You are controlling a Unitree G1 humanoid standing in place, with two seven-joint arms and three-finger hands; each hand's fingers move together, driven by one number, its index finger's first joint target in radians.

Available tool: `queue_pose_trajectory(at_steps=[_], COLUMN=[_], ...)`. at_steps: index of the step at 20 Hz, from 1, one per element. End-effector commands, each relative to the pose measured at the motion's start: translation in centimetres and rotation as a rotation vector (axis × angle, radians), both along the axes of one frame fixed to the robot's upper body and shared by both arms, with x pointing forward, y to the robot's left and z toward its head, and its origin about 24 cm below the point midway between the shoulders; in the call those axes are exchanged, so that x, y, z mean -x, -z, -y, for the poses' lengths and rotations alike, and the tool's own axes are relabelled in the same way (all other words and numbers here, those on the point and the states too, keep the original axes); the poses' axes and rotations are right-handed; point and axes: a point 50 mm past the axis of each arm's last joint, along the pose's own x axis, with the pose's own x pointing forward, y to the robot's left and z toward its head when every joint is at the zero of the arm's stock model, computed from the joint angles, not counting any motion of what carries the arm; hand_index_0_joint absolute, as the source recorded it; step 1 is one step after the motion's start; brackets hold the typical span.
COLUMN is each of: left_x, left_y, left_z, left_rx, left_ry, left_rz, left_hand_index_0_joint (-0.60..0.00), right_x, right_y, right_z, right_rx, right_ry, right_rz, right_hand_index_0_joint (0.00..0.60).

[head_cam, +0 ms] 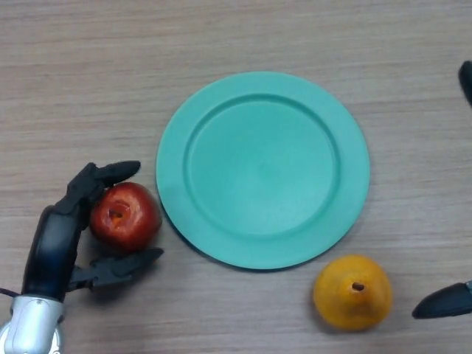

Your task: Pick up the red apple and place it on the plate

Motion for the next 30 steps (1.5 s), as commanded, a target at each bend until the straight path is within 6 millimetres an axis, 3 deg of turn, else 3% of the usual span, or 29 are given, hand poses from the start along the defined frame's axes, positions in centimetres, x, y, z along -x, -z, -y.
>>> queue_pose_trajectory(at_steps=[1,4,8,11,14,18,21,27,30], left_x=[0.0,1.3,1.8,-0.1,-1.7,-4.8,-5.8,-6.7,-6.6], left_y=[-2.3,-3.0,-7.4,-9.7,-11.4,-10.6,-8.7,-8.3,-8.2], left_z=[-1.4,-1.4,-0.3,2.6,6.3,9.6,10.9,9.8,9.6], left_rx=[-0.043,-0.099,-0.165,-0.190,-0.093,-0.104,-0.237,-0.124,-0.155], left_ry=[-0.050,-0.053,-0.025,0.070,0.233,0.329,0.349,0.218,0.201], left_rz=[0.125,0.167,0.362,0.422,0.367,0.250,0.242,0.197,0.186], left_hand_index_0_joint=[-0.600,-0.600,-0.600,-0.600,-0.600,-0.600,-0.600,-0.600,-0.250], right_x=[1.8,2.0,2.5,2.9,3.2,3.6,4.1,4.4,4.3], right_y=[-2.2,-2.2,-2.1,-2.2,-2.5,-2.9,-3.0,-3.0,-3.0], right_z=[0.0,0.3,0.5,1.0,1.2,1.5,1.9,2.0,2.0], right_rx=[0.016,0.013,0.023,0.011,0.019,0.031,0.040,0.041,0.042], right_ry=[-0.011,-0.008,0.013,0.019,0.034,0.042,0.055,0.081,0.081], right_rz=[0.199,0.198,0.212,0.214,0.230,0.249,0.254,0.282,0.281], right_hand_index_0_joint=[0.000,0.000,0.000,0.000,0.000,0.000,0.000,0.000,0.000])
